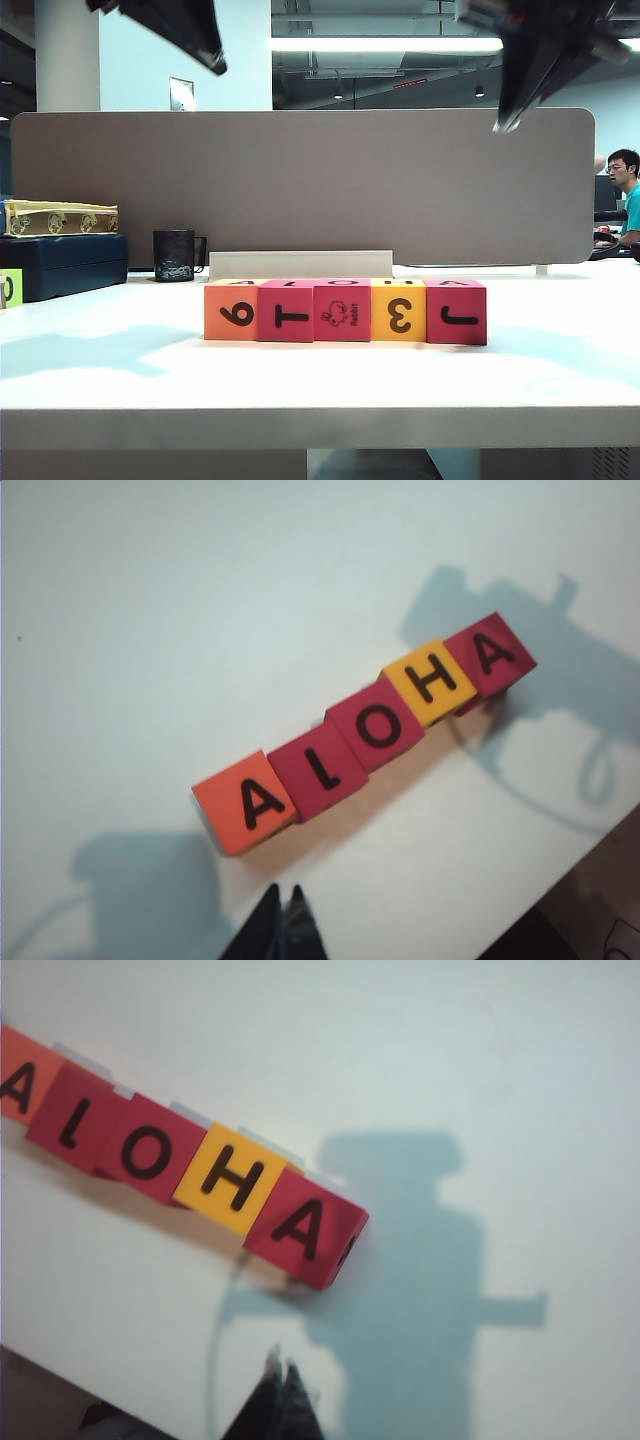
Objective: Select the appropriate blocks from the scattered letter blocks on the table and arrange them in a row to spell out "ALOHA".
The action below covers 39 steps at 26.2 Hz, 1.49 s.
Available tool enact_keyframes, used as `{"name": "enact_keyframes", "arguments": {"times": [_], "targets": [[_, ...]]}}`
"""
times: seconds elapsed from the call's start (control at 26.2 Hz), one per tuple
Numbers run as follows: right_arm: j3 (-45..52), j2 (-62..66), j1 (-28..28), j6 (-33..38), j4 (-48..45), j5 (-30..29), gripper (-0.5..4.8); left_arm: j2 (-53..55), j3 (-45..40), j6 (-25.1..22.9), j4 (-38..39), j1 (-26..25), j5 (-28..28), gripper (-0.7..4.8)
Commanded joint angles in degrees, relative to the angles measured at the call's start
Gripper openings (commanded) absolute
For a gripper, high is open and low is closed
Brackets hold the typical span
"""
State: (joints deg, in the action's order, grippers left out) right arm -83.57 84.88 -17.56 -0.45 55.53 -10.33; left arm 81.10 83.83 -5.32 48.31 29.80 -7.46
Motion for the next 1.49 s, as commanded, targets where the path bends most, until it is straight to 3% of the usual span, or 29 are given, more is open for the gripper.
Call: {"name": "enact_keyframes", "arguments": {"times": [0.04,0.23,0.31,0.38,0.5,1.07,1.22,1.34,1.49], "targets": [[2.0,-4.2,-1.1,0.9,0.2,-1.4,-0.05,-2.5,-5.1,1.2,-3.5,0.0,-0.3,-0.05],[7.6,-11.5,-6.8,2.4,0.0,-1.3,-0.05,-6.2,-8.4,2.6,-3.8,0.0,-3.8,-0.06],[10.7,-15.8,-11.7,5.0,-1.0,-0.8,-0.05,-7.8,-8.4,2.8,-3.2,0.0,-4.3,-0.06],[11.6,-18.8,-18.0,7.0,-1.9,5.2,-0.05,-8.7,-8.4,2.6,-2.3,0.0,-5.6,-0.06],[11.6,-19.0,-20.4,8.0,-2.2,6.2,-0.05,-8.6,-8.4,2.5,-1.7,0.0,-5.9,-0.06],[11.6,-18.9,-20.6,9.6,-1.8,7.1,-0.05,-8.9,-8.4,2.8,0.7,0.1,-6.9,-0.05],[11.6,-19.4,-20.6,9.4,-1.2,10.8,-0.05,-10.7,-9.2,2.3,-0.1,0.1,-6.6,-0.06],[14.3,-21.7,-19.0,7.9,-0.9,14.7,-0.05,-19.2,-17.5,3.1,-7.5,0.0,-1.0,-0.06],[19.9,-25.1,-15.0,7.7,-3.6,14.3,-0.05,-29.6,-27.5,5.4,-12.5,0.0,7.1,-0.06]]}}
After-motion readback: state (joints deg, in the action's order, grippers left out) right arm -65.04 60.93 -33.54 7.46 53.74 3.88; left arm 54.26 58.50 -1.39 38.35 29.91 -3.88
